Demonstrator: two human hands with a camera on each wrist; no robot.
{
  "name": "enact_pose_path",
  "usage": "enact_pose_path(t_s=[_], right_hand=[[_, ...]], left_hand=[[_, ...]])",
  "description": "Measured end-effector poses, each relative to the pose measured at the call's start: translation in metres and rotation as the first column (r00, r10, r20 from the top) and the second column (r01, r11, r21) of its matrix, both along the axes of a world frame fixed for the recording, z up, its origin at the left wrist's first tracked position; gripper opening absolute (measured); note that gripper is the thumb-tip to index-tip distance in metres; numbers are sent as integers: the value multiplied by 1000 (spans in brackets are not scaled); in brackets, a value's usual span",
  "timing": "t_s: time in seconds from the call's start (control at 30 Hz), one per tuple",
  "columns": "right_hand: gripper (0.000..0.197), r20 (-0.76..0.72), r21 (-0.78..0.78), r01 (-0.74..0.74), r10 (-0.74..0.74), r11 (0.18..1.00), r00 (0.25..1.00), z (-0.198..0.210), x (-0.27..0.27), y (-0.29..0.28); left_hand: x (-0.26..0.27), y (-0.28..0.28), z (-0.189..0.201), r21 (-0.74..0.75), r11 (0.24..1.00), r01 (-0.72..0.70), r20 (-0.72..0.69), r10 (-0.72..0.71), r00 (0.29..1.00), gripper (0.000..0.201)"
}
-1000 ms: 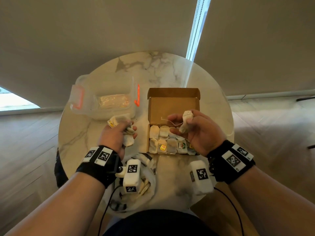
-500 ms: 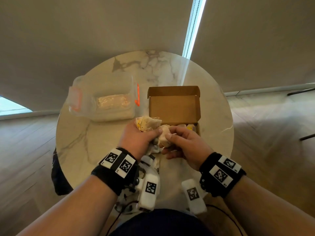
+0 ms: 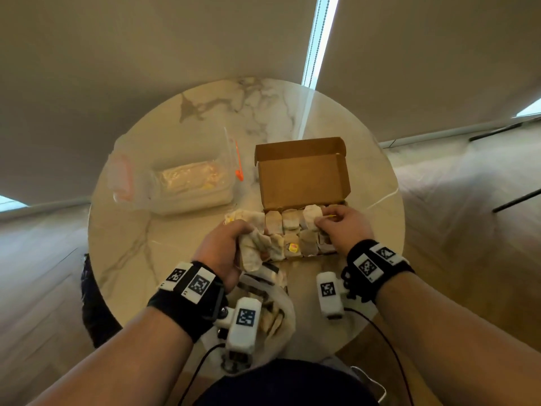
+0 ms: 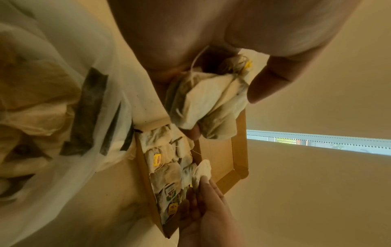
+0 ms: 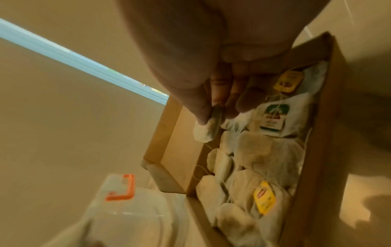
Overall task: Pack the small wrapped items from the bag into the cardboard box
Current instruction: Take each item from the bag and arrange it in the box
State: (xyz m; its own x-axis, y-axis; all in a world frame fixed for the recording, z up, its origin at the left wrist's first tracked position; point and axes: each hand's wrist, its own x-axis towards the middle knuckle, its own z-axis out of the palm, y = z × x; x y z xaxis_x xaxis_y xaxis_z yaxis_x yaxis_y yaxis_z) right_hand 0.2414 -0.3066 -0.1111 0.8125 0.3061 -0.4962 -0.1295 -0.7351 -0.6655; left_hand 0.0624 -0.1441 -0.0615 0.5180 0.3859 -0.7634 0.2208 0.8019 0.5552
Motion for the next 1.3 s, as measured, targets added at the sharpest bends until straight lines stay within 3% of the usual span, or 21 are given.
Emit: enact_pose_path(t_s=[0.07,0.2,0.33,0.5,0.57,0.63,0.7,0.77,0.83,0.9,0.97,1.03,1.1,1.17,1.3], right_hand=[[17,78,-76,-3,9,997,997,-8,3,13],[14,167,-208,-40,76,977,983,-23,2,27],[5,229,-256,-158,218,954,949,-35,1,30],[20,209,-399,-331,437,855,875,-28,0,36],[19,237,-341,-363,453,867,859,-10,-3,38],[26,227,-174,-426,457,888,860,17,-12,40],[29,132,84,-432,420,898,898,43,-25,41],[40,9,241,-398,408,885,913,61,-37,41],[43,-86,293,-364,403,884,911,68,-46,39],[30,-124,345,-264,323,901,938,69,-50,35],[19,-237,441,-39,158,897,958,69,-53,32],[15,-390,504,173,44,846,920,69,-55,29],[13,-468,517,261,14,815,883,69,-56,27],[18,-480,533,251,45,808,876,67,-56,24],[23,-376,480,32,173,877,910,60,-55,23]], left_hand=[[-5,5,-3,-22,1000,5,3,-5,1000,36],[-9,13,-10,78,991,111,-6,-110,994,32],[-14,22,-19,115,986,123,-26,-120,992,34],[-12,23,-17,123,983,135,40,-140,989,34],[-8,22,-13,134,981,141,72,-151,986,33],[-1,20,-11,134,979,153,88,-166,982,31],[6,19,-12,136,980,147,102,-161,982,32],[13,16,-10,120,984,134,125,-149,981,39],[18,15,-9,106,988,112,129,-125,984,43],[21,16,-8,86,992,96,126,-107,986,43],[22,18,-10,58,994,97,123,-104,987,38],[21,19,-12,22,993,113,108,-114,988,30],[18,17,-12,-8,990,141,100,-140,985,30],[16,14,-12,0,983,184,91,-184,979,30],[14,14,-14,19,965,260,51,-260,964,27]])
